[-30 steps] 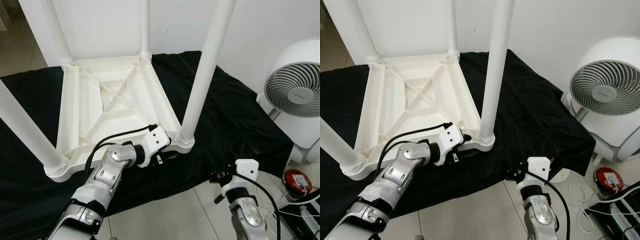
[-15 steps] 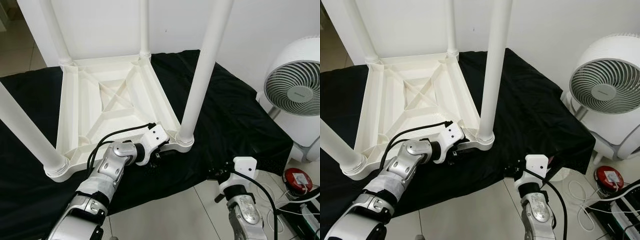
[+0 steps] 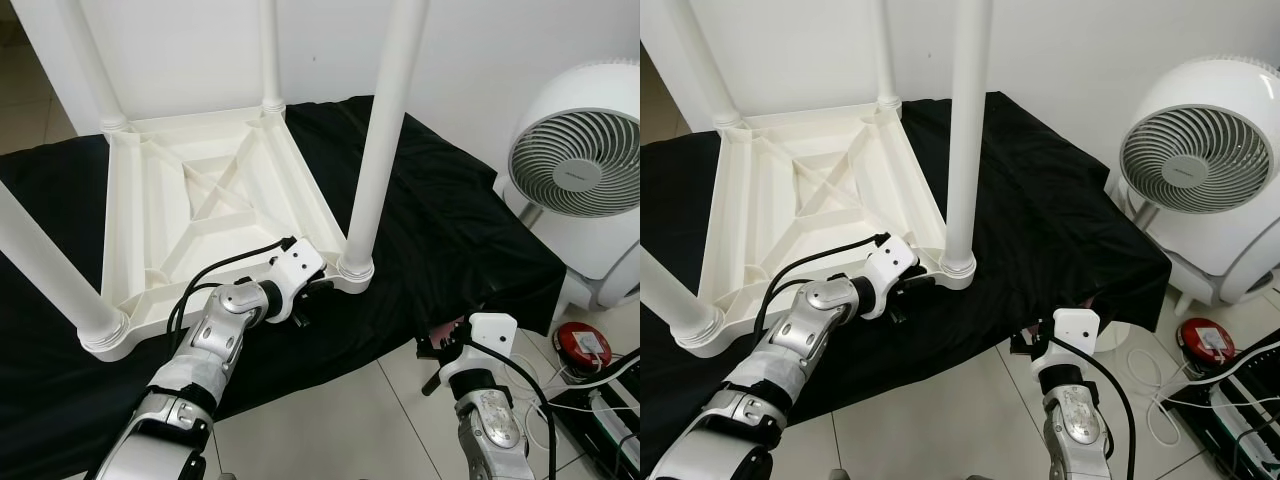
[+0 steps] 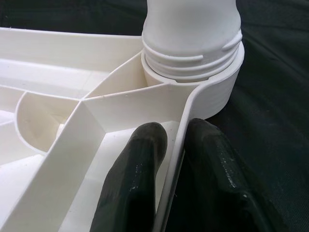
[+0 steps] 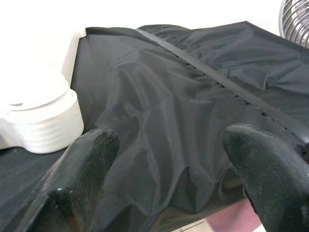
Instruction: Building children table
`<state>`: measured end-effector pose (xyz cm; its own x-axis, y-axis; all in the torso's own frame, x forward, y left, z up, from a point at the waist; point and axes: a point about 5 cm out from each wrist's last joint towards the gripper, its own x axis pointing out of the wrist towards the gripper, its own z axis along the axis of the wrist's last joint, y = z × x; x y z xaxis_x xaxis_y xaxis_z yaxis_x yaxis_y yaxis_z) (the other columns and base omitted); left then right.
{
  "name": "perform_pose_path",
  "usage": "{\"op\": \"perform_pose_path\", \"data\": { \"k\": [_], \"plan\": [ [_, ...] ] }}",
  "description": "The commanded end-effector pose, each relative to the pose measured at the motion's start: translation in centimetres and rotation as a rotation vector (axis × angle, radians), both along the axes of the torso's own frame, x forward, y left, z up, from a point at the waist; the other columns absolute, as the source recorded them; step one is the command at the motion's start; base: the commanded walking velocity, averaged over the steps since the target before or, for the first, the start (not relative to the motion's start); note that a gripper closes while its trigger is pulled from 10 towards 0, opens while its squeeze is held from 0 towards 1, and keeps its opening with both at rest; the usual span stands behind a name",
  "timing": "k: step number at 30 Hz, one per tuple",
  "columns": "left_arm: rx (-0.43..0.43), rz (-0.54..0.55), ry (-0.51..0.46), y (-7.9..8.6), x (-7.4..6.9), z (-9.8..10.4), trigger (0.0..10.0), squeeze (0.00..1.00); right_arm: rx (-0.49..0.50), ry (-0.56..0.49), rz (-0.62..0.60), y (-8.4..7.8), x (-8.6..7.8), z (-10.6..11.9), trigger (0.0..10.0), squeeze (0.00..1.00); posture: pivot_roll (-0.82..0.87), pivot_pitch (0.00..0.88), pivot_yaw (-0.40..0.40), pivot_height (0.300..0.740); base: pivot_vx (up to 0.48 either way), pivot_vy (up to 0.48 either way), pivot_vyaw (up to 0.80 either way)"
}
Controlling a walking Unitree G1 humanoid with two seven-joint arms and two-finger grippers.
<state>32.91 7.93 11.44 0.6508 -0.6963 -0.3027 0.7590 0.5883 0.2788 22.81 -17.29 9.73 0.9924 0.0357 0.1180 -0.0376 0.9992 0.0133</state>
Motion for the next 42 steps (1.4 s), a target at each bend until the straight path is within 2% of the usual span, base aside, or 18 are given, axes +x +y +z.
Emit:
{"op": "perform_pose_path", "data": {
  "k": [1,4,10,15,20,23,26,27,29,31,32,33,34,35,36,37,38,42],
  "plan": [
    [0.061,0.341,-0.068,4.9,1.1,-0.3,0.0,0.0,0.003,0.014,0.001,0.2,-0.1,-0.4,10.0,0.0,-0.08,0.055,0.002,0.74,0.0,0.0,0.0],
    [0.067,0.375,-0.066,6.1,0.6,-0.4,0.0,0.0,0.001,0.018,0.006,0.3,-0.1,-0.5,10.0,0.0,-0.07,0.062,0.001,0.74,0.0,0.0,0.0],
    [0.064,0.4,-0.056,6.8,0.1,-0.4,0.0,0.0,-0.004,0.021,0.015,0.4,0.0,-0.6,10.0,0.0,-0.06,0.066,0.004,0.74,0.0,0.0,0.0],
    [0.085,0.438,-0.037,8.0,-1.6,-0.8,0.0,0.0,-0.013,0.021,0.023,0.4,0.0,-0.6,10.0,0.0,-0.06,0.072,0.008,0.74,0.0,0.0,0.0],
    [0.099,0.474,-0.03,9.5,-2.5,-0.6,0.0,0.0,-0.017,0.023,0.026,0.4,0.1,-0.6,10.0,0.0,-0.06,0.077,0.005,0.74,0.0,0.0,0.0],
    [0.102,0.484,-0.029,9.8,-2.7,-0.6,0.0,0.0,-0.018,0.023,0.027,0.4,0.2,-0.7,10.0,0.0,-0.05,0.078,0.005,0.74,0.0,0.0,0.0],
    [0.112,0.512,-0.02,10.6,-3.3,-0.5,0.0,0.0,-0.023,0.023,0.034,0.4,0.3,-0.7,10.0,0.0,-0.05,0.077,0.008,0.74,0.0,0.0,0.0],
    [0.12,0.529,-0.003,11.0,-4.0,-0.5,0.0,0.0,-0.025,0.022,0.035,0.4,0.3,-0.7,10.0,0.0,-0.05,0.082,0.007,0.74,0.0,0.0,0.0],
    [0.12,0.529,-0.003,11.0,-4.0,-0.5,0.0,0.0,-0.025,0.022,0.035,0.4,0.3,-0.7,10.0,0.0,-0.05,0.082,0.007,0.74,0.0,0.0,0.0],
    [0.093,0.491,0.011,10.1,-5.1,-0.6,0.0,0.0,-0.026,0.023,0.037,0.4,0.2,-0.7,10.0,0.0,-0.05,0.087,0.006,0.74,0.0,0.0,0.0],
    [0.093,0.491,0.011,10.1,-5.1,-0.6,0.0,0.0,-0.026,0.023,0.037,0.4,0.2,-0.7,10.0,0.0,-0.05,0.087,0.006,0.74,0.0,0.0,0.0],
    [0.059,0.416,0.017,8.4,-6.1,-0.6,3.1,0.0,-0.025,0.024,0.039,0.5,0.3,-0.7,10.0,0.0,-0.04,0.09,0.003,0.74,0.0,0.0,0.0],
    [0.059,0.416,0.017,8.4,-6.1,-0.6,3.1,0.0,-0.025,0.024,0.039,0.5,0.3,-0.7,10.0,0.0,-0.04,0.09,0.003,0.74,0.0,0.0,0.0],
    [0.058,0.394,0.018,7.7,-6.4,-0.5,3.1,0.0,-0.025,0.024,0.04,0.6,0.3,-0.7,10.0,0.0,-0.04,0.09,0.003,0.74,0.0,0.0,0.0],
    [0.052,0.388,0.024,7.5,-6.4,-0.6,6.3,0.0,-0.024,0.024,0.043,0.7,0.3,-0.8,10.0,0.0,-0.04,0.09,0.004,0.74,0.0,0.0,0.0],
    [0.052,0.388,0.024,7.5,-6.4,-0.6,6.3,0.0,-0.024,0.024,0.043,0.7,0.3,-0.8,10.0,0.0,-0.04,0.09,0.004,0.74,0.0,0.0,0.0],
    [0.062,0.36,0.033,7.2,-6.5,-0.8,10.0,0.0,-0.024,0.022,0.048,0.8,0.4,-0.7,10.0,0.0,-0.04,0.09,0.004,0.74,0.0,0.0,0.0],
    [0.088,0.362,0.034,7.8,-6.4,-1.2,10.0,0.0,-0.027,0.019,0.048,0.7,0.5,-0.6,10.0,0.0,-0.05,0.091,0.004,0.74,0.0,0.0,0.0]
  ]
}}
